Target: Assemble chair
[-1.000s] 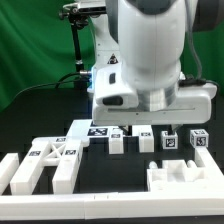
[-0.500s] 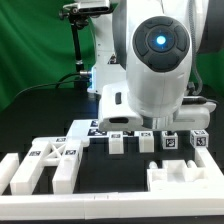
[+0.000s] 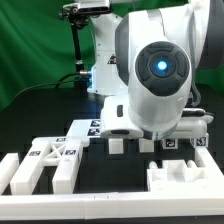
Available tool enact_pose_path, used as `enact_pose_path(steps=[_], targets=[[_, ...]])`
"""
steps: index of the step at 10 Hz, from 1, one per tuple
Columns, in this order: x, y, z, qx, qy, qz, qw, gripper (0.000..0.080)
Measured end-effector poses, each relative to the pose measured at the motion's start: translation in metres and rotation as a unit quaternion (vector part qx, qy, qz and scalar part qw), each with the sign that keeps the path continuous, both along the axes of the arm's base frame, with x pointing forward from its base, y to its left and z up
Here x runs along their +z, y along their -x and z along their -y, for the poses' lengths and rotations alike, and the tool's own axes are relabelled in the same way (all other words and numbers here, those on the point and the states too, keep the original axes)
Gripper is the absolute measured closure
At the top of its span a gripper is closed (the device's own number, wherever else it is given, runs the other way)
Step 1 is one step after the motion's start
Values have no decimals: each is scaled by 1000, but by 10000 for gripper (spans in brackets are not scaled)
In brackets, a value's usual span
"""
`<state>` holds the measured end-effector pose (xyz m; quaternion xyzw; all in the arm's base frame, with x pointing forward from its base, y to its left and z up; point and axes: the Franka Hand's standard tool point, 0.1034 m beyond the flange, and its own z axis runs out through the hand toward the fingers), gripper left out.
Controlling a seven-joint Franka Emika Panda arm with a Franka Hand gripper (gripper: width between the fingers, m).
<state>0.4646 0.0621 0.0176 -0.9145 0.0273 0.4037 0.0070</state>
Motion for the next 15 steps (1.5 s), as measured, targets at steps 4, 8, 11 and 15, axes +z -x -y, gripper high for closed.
enact_pose_path(steps=[4,8,11,15], targets=[[-1,-1,1,0,0,1,1000,280],[-1,-1,1,0,0,1,1000,518],[-1,-1,1,0,-1,1,1000,518],[44,-36,-5,8,-12,20,1000,518]])
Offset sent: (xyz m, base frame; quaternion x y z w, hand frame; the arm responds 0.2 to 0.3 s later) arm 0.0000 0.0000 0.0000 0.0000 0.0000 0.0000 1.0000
